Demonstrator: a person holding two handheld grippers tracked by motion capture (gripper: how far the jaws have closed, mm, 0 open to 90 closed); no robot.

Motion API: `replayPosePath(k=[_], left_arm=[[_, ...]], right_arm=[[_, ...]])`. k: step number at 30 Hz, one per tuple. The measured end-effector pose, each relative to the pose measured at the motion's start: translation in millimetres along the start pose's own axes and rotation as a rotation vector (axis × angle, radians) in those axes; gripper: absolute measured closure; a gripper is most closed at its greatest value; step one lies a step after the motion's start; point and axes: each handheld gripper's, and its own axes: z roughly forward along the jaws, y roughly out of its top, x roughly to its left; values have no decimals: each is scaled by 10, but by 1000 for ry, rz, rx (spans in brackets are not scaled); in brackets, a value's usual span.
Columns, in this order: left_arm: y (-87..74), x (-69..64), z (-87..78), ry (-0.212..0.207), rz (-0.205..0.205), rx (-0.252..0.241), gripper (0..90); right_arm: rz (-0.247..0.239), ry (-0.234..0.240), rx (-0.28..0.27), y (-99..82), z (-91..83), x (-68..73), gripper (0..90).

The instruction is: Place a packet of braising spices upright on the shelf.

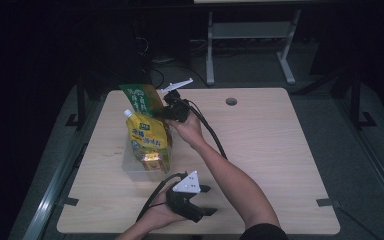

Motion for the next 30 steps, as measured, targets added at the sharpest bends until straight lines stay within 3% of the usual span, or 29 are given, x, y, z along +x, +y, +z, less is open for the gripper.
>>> replayPosePath(k=[14, 30], left_arm=[[3, 1, 12, 1, 9, 9, 294], [2, -11, 35, -1, 11, 14, 294]], right_arm=[[-47, 27, 13, -130, -28, -7, 895], [-79, 3, 29, -172, -63, -20, 895]])
